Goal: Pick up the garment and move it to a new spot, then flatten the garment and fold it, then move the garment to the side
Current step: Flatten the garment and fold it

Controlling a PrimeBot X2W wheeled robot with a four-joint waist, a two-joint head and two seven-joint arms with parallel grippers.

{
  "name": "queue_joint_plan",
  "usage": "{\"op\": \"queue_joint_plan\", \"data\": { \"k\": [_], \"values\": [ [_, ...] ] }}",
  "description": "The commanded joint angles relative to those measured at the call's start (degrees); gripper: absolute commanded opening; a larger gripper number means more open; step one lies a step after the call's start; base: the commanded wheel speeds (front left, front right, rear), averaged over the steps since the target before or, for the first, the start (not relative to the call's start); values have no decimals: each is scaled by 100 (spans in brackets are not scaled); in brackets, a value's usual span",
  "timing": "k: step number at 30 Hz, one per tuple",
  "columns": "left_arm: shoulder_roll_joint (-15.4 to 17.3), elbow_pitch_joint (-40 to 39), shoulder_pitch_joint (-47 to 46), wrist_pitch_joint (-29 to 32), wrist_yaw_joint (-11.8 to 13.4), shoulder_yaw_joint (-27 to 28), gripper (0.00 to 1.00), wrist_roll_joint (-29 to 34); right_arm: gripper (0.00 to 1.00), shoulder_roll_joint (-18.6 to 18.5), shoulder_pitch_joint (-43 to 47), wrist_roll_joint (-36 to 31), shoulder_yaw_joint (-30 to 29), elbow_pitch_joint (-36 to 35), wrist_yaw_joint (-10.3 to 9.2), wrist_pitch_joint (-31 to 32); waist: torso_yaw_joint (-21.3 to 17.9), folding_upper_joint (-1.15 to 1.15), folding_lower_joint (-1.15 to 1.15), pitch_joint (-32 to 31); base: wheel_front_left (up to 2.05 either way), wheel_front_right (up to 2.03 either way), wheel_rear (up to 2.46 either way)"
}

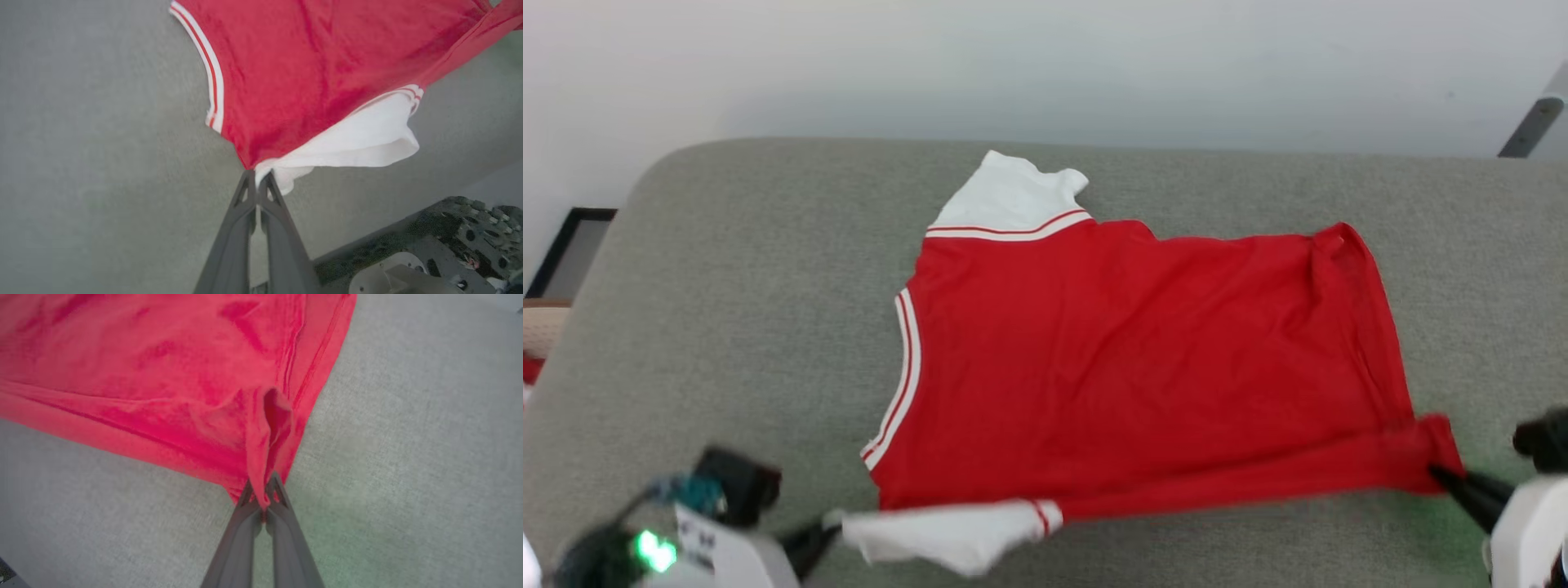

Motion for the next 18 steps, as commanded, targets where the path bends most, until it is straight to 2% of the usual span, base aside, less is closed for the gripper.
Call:
{"op": "queue_joint_plan", "data": {
  "k": [1, 4, 8, 12, 18],
  "values": [
    [31, -35, -249, 127, -46, 87, 0, 155, 0, 70, -151, -111, -147, -88, -8, 88, -116, 0, 0, 107, 0, 0, 0],
    [9, 90, -830, 496, -304, 234, 0, 492, 0, 280, -376, -343, -388, -208, -8, 333, -206, 0, 0, 213, 0, 0, 0],
    [-323, 640, -1560, 906, -843, 399, 0, 741, 0, 540, -749, -591, -575, -178, -8, 655, -308, 0, 0, 370, 0, 0, 0],
    [-816, 1535, -2132, 1205, -1441, 433, 0, 846, 0, 797, -1142, -752, -556, 91, -7, 939, -414, 0, 0, 536, 0, 0, 0],
    [-1616, 2961, -2586, 1519, -2067, 337, 0, 729, 0, 1081, -1623, -724, -244, 614, -7, 1137, -491, 0, 0, 768, 0, 0, 0]
  ]
}}
